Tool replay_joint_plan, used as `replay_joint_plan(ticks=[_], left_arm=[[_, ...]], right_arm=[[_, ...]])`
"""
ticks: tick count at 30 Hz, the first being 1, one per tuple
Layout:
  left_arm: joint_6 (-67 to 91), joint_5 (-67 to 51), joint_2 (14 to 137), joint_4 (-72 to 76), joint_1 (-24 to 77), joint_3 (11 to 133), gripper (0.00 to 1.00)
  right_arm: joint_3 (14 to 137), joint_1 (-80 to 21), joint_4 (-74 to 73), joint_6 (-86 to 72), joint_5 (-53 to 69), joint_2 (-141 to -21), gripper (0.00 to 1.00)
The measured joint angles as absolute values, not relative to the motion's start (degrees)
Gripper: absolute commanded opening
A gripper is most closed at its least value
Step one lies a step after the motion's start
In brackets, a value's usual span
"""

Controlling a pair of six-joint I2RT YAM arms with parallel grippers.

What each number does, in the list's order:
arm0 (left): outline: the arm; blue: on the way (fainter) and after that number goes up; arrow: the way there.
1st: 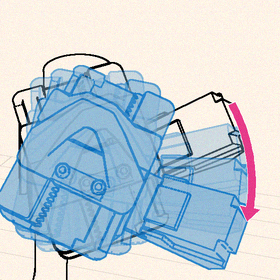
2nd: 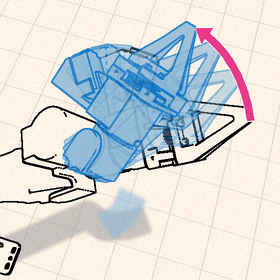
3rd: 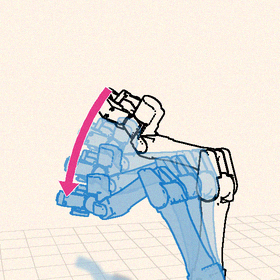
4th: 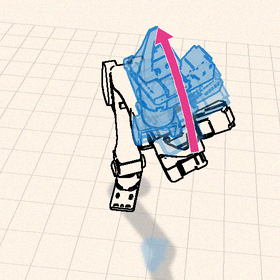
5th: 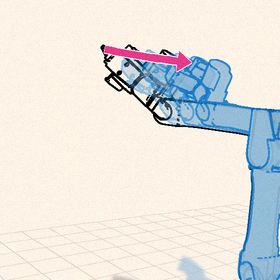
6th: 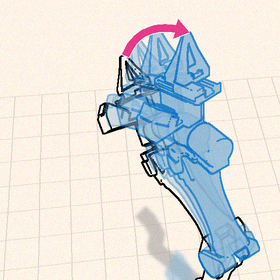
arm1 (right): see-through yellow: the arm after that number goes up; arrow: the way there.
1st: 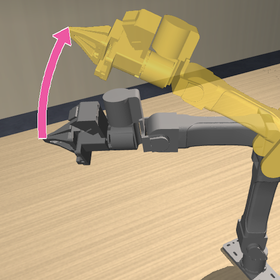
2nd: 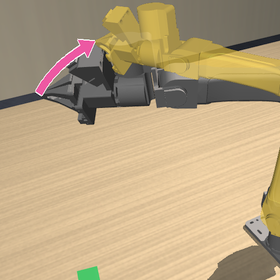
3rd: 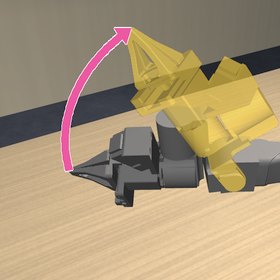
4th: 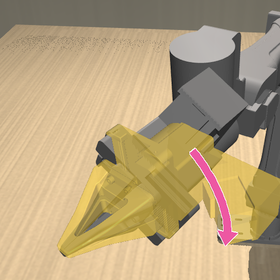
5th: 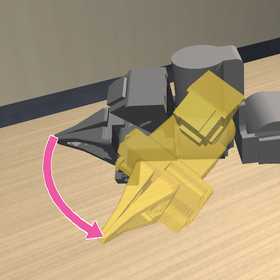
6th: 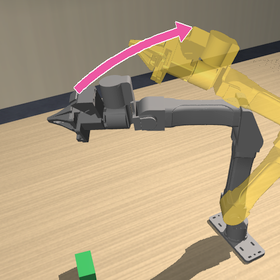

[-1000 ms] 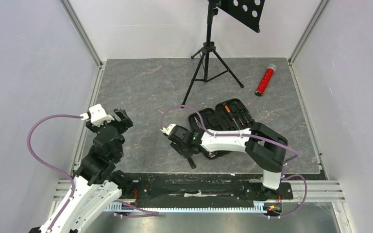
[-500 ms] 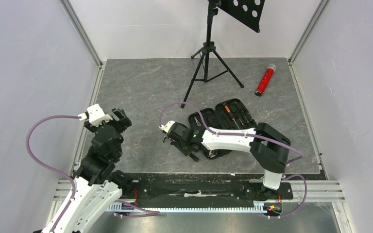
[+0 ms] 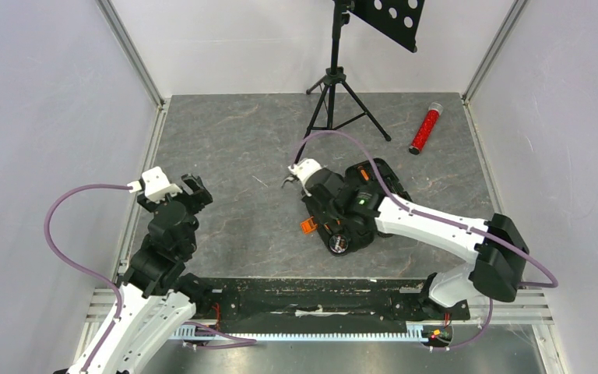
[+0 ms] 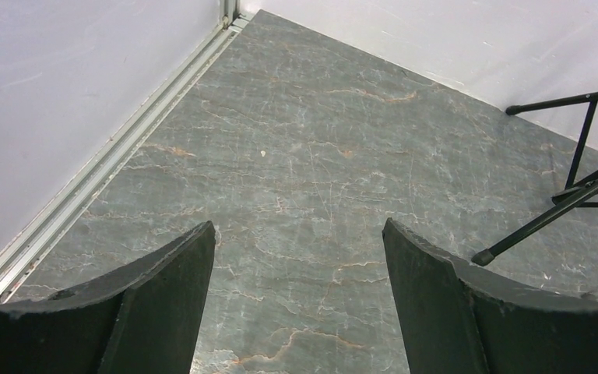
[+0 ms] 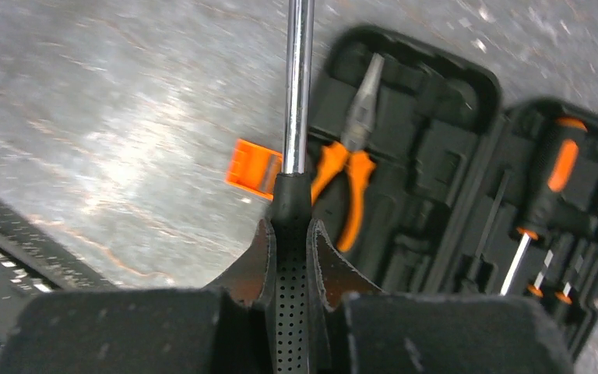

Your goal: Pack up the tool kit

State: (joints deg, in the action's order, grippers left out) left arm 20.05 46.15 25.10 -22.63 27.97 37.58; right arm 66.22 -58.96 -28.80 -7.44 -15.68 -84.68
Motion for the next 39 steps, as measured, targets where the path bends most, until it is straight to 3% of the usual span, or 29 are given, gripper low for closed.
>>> replay_joint_plan(ticks=[15,39], left_arm=[[20.05,44.86,25.45,-22.65,27.81,37.43,0.83],[20.05,44.53,25.45,-22.65,27.81,37.41,0.83]], right_arm=[[42.7,-44.97,-19.4,-9.32,-12.4,-77.95,0.0],[40.99,-42.19,-8.27,-12.93,-10.83,-82.83,0.03]])
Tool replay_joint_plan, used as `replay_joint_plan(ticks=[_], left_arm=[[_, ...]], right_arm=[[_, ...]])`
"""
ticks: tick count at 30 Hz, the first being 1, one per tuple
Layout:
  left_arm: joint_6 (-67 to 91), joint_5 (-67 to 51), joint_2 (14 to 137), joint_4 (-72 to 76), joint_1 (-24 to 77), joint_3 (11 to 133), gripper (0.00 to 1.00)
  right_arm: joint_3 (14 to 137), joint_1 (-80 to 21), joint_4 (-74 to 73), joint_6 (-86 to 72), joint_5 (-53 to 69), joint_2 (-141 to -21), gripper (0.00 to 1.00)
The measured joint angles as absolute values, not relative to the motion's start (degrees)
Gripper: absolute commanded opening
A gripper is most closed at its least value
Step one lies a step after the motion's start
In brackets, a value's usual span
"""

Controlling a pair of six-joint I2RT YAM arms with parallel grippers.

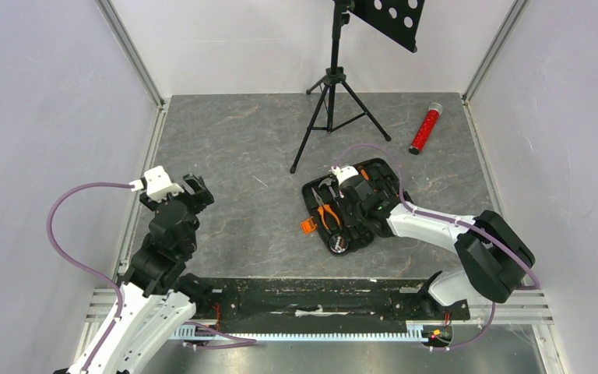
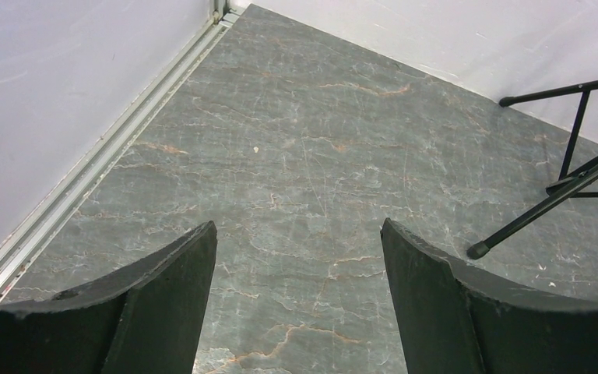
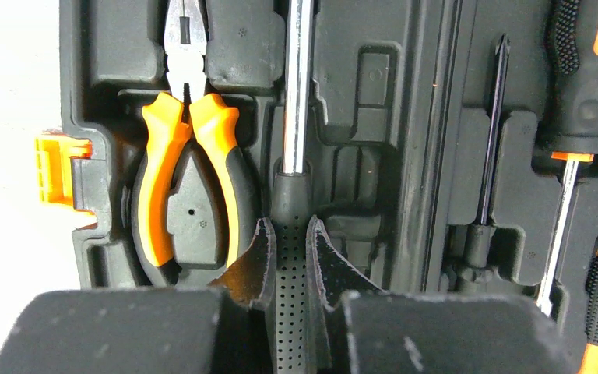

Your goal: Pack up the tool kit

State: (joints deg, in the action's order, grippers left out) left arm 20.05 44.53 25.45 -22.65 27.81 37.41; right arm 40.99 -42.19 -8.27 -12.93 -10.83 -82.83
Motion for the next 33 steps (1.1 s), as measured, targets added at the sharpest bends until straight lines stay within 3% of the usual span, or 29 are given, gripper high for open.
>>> replay_joint_plan(ticks=[8,13,15,19,26,33], left_arm=[[20.05,44.4,25.45,-22.63,27.7,37.41,0.83],[20.05,44.4,25.45,-22.65,27.68,37.41,0.82],[20.05,44.4,25.45,-22.63,27.64,37.41,0.82],[20.05,44.36,25.45,-22.63,27.59,37.41,0.82],[20.25,39.68,27.29,-22.61,27.57,37.45,0.8],[25.28,20.91,45.74,-23.49,27.44,43.24,0.8]], right_arm=[[42.76,-42.11,-9.43,-11.75,-10.35,-84.05,0.1],[43.64,-42.11,-10.41,-11.49,-10.24,-84.62,0.35],[44.16,-42.11,-10.61,-11.11,-9.93,-84.79,0.38],[46.83,-42.0,-10.98,-10.55,-9.13,-84.82,0.37],[52.75,-40.86,-11.33,-8.29,-8.54,-84.88,0.26],[55.33,-37.78,-11.27,-6.76,-6.68,-88.01,0.17]])
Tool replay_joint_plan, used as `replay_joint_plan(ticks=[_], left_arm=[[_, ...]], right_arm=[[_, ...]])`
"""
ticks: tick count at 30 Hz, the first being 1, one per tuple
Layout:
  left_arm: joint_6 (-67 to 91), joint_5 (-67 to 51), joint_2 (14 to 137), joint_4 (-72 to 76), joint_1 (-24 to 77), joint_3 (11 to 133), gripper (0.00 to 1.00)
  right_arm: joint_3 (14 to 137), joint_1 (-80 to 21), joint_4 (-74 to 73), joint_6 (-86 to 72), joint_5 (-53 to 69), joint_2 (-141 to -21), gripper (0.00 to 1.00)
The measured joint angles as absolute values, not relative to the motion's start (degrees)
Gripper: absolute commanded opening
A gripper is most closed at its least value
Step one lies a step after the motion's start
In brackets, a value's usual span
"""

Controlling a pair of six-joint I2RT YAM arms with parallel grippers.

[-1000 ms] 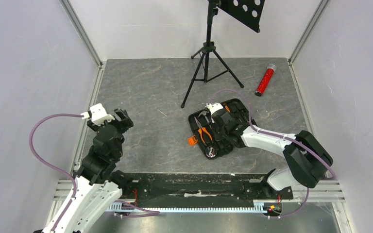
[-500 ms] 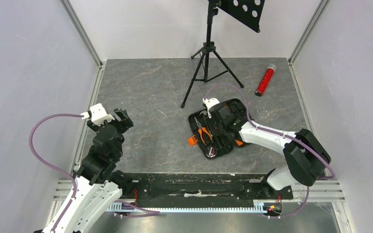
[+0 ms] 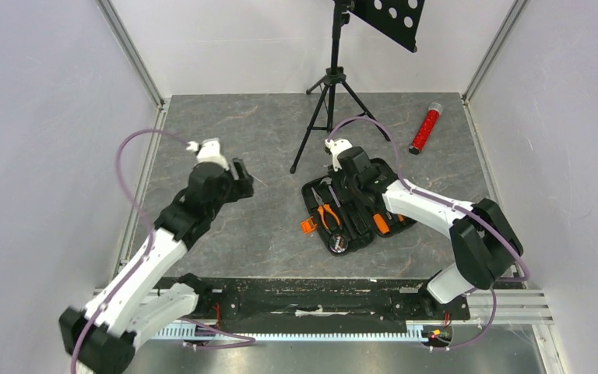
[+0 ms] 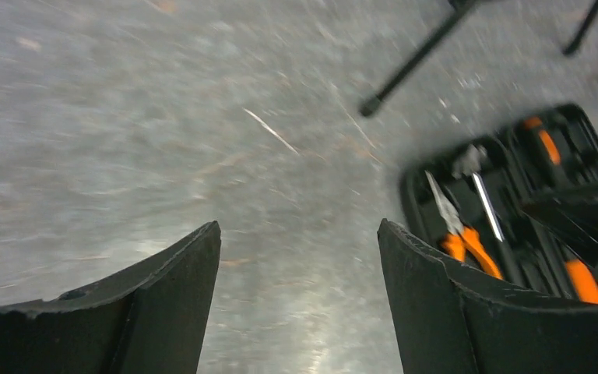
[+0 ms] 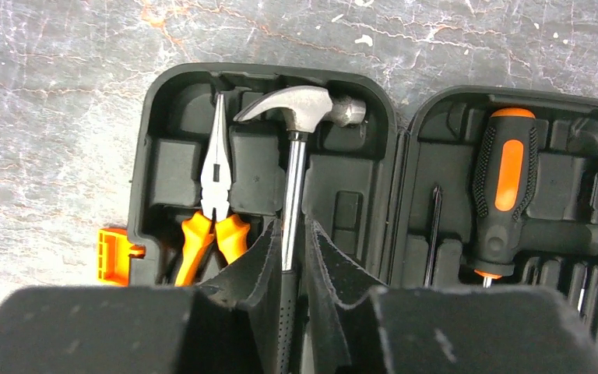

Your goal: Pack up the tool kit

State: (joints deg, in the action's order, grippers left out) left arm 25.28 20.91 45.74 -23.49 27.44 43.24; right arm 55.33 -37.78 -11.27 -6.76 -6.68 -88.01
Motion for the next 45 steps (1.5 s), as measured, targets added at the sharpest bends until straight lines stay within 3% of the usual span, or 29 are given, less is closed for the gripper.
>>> replay_joint_plan(ticks=[8,17,45], left_arm=[[32.6,3.77,72.03,-21.71,29.82,52.12,0.8],[35.97,-0.67,90.17,-18.96,33.76,60.77,0.81],[37.08,-1.19,102.74,-17.41,35.81,66.61,0.78]], right_arm=[[55.33,-35.16,-9.28,-6.28,-2.02,-90.06,0.16],[55.29,-33.12,-4.93,-5.91,3.55,-93.97,0.12],[58.39,-31.75,-3.11,-5.23,6.61,-97.58,0.11]])
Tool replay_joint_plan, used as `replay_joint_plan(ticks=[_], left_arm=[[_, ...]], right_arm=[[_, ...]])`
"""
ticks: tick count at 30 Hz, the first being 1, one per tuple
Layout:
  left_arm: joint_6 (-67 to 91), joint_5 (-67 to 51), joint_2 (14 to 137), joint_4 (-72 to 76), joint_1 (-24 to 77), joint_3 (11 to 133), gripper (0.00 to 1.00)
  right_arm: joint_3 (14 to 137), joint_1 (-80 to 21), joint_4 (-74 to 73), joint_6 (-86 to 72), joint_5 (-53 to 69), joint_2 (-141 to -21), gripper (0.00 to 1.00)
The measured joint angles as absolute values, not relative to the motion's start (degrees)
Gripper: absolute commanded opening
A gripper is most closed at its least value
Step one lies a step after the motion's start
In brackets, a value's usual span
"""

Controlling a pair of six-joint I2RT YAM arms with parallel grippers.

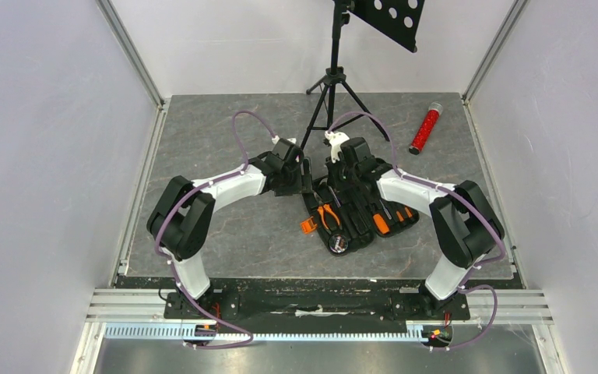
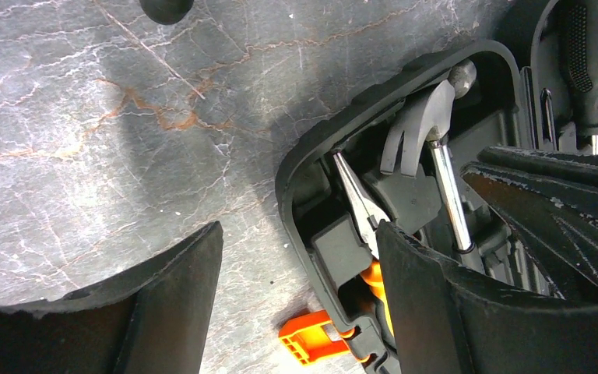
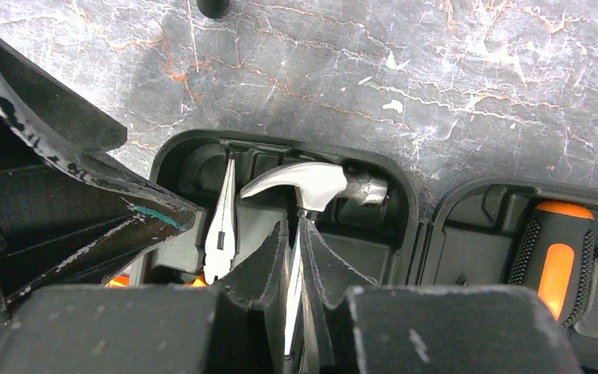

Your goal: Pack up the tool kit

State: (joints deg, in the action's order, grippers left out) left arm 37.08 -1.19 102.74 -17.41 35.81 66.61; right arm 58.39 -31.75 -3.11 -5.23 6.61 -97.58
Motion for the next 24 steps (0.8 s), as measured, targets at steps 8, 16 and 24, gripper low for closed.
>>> replay_joint_plan(ticks=[8,16,24], left_arm=[[37.1,-1.19,102.74,-17.41,35.88,66.65,0.78],[37.17,-1.32,102.74,-17.37,35.88,66.72,0.78],[38.28,-1.54,102.96,-16.8,35.88,66.83,0.78]], right_arm=[[59.61,-31.64,-3.31,-4.91,6.63,-99.9,0.08],[59.61,-31.53,-2.9,-4.93,6.46,-101.97,0.0],[57.25,-31.75,0.43,-4.89,5.28,-101.84,0.0]])
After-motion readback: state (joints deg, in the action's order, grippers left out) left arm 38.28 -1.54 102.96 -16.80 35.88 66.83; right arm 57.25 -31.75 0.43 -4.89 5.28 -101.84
